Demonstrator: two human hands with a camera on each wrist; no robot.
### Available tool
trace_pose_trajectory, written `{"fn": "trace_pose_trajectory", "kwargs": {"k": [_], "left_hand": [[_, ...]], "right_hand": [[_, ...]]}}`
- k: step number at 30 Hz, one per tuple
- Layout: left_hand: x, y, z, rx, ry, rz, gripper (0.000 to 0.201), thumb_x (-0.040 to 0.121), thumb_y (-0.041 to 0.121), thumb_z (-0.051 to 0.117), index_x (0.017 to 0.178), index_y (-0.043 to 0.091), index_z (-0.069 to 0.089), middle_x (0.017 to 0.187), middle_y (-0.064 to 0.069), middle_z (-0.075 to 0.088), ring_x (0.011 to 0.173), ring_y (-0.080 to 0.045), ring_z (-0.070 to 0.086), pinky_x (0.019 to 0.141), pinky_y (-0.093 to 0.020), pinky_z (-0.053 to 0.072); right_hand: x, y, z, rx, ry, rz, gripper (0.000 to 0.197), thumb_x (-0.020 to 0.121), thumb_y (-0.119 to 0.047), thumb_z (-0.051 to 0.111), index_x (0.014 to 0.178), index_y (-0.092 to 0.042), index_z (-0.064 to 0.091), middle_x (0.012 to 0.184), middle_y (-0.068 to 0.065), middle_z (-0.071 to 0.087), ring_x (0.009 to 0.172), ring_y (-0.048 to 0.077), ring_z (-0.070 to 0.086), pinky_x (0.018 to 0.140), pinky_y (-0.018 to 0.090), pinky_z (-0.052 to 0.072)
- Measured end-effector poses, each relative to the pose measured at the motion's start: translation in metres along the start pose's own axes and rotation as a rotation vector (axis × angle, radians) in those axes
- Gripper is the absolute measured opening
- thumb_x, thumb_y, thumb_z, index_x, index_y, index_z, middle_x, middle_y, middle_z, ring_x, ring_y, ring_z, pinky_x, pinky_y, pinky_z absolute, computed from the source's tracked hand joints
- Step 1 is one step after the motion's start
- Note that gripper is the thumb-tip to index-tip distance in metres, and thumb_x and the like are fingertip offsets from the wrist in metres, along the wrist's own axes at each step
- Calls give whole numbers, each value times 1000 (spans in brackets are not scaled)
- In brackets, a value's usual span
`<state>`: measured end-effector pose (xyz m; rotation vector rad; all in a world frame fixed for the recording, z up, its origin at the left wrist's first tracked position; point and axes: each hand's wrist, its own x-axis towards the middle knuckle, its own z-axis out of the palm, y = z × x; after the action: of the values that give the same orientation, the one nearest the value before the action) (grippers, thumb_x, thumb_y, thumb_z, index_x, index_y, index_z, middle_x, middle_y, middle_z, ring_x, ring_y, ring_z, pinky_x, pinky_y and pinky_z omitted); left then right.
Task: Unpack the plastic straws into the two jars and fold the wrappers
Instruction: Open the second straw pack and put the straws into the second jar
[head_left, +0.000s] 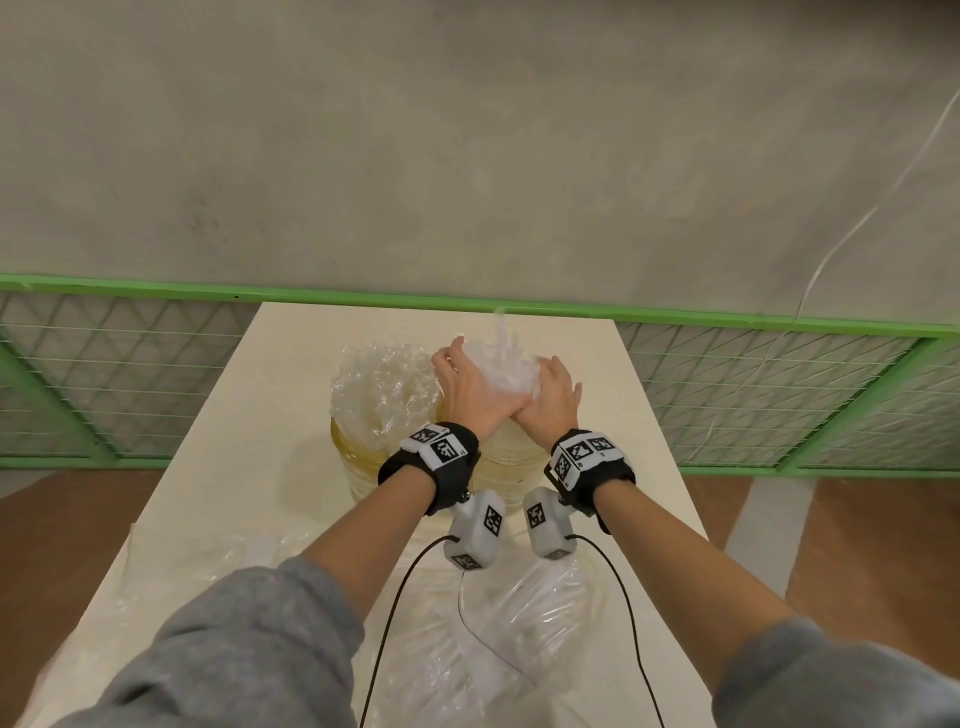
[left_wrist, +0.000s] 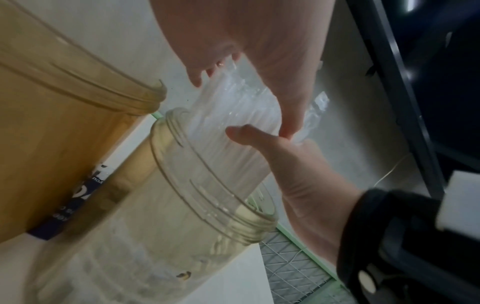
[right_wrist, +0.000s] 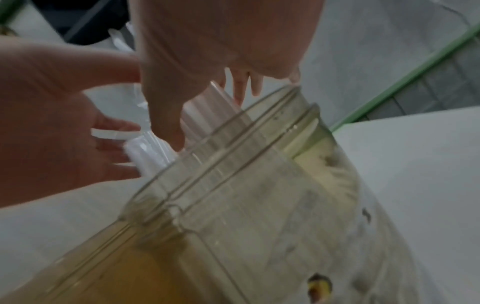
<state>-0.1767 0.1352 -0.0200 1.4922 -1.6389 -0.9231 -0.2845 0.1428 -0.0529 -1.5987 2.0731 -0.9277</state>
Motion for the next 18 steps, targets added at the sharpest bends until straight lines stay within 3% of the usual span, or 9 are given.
{"fn": "trace_pose_trajectory", "kwargs": {"k": [1,2,4,7,10,12,14,16,18], "left_hand": [[0,1,0,-9,-14,-27,114,61,28,81,145,11,5,146,-11,9,137,-25,16,109,-33,29],[1,2,1,-26,-41,-46,119,64,27,80,147,13,-3,152,-10,1,141,-24,10,111,-35,25],[4,0,3,-150,-146,-83,122,69,19,77,146,17,-18,156,-7,3,143,-24,13,113,-34,22],[9,-1,7,-280,-291,-68,123,72,15,75,144,30,-23,154,-8,19,136,-24,32,109,-33,31],[12,-2,12,-217,-236,39,116,64,28,83,143,47,1,141,-6,25,124,-20,35,102,-33,34],[15,-5,16,-143,-179,50,83,67,36,79,136,42,32,130,-6,28,118,-20,42,99,-34,40],[18,-10,18,-96,-131,35,49,80,36,69,124,26,49,128,-5,30,114,-24,49,93,-29,43],[21,-14,17,-45,-118,83,35,87,31,61,118,16,51,127,-7,33,110,-25,51,91,-27,41],[21,-16,15,7,-140,155,33,89,29,58,117,14,48,127,-11,35,111,-27,49,94,-32,41]], "right_hand": [[-1,0,-2,56,-7,-6,66,74,-37,69,129,-12,43,129,4,49,131,24,37,113,49,18],[-2,0,-5,164,-25,-6,68,75,-29,73,130,-10,36,122,3,51,123,23,45,107,42,29],[-4,-2,-7,335,-79,23,76,74,-20,77,129,-9,26,111,1,53,103,21,57,85,28,42],[-1,-4,1,138,-114,-55,76,73,-40,71,134,-17,31,116,0,58,103,17,56,93,33,44],[3,1,18,-103,-45,-137,39,82,-33,63,114,-13,58,115,14,57,111,28,51,103,50,37],[1,1,14,-199,-2,-100,49,78,-35,68,120,-12,56,128,14,44,125,27,38,110,44,24],[4,1,1,-233,-145,-52,85,70,-39,76,139,-10,36,141,14,32,136,28,25,114,43,18],[7,-2,-23,-139,-303,-20,115,67,-38,81,149,-8,6,152,16,18,143,30,12,116,46,15],[12,-7,-44,78,-284,-99,108,76,-26,74,150,-10,-3,156,14,13,145,26,9,117,41,14]]}}
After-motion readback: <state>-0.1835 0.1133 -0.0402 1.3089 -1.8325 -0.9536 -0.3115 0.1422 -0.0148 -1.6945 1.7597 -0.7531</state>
